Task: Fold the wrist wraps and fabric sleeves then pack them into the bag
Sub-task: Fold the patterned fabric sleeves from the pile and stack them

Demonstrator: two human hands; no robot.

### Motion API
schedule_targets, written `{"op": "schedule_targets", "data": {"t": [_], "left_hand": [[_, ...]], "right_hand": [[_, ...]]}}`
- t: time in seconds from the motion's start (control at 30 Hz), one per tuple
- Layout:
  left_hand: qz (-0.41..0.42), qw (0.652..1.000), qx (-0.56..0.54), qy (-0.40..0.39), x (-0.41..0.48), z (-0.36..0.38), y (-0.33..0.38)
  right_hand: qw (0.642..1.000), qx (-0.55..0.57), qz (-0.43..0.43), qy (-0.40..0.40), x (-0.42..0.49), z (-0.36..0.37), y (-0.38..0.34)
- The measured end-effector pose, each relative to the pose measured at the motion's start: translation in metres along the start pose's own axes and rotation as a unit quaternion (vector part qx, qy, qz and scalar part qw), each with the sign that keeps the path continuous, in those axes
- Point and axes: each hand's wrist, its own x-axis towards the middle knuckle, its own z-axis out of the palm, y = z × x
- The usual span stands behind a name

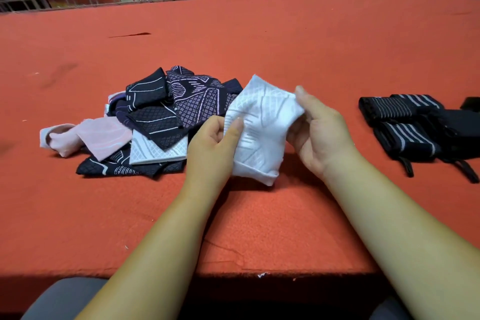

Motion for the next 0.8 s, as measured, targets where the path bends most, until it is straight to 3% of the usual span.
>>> {"op": "schedule_targets", "data": {"t": [0.07, 0.2, 0.3, 0.43, 0.63, 0.8], "left_hand": [[-0.056, 0.997, -0.044, 0.022, 0.003, 0.003, 0.000], [-0.157, 0.980, -0.120, 0.005, 0.011, 0.001, -0.004], [-0.209, 0.923, -0.317, -0.064, 0.008, 0.000, 0.005], [-0.153, 0.897, -0.398, -0.117, 0.007, -0.002, 0.009], [-0.118, 0.908, -0.357, -0.185, 0.002, -0.001, 0.008], [-0.127, 0.926, -0.312, -0.171, 0.000, -0.002, 0.008]], "right_hand": [[0.999, -0.018, 0.039, -0.026, -0.001, 0.000, -0.001], [0.957, -0.282, 0.049, -0.046, -0.002, -0.007, 0.013], [0.907, -0.419, -0.033, -0.013, -0.002, -0.011, 0.026], [0.908, -0.414, -0.061, 0.040, -0.001, -0.013, 0.023], [0.927, -0.357, -0.091, 0.064, 0.007, -0.022, 0.019], [0.920, -0.367, -0.125, 0.067, 0.009, -0.023, 0.012]]}}
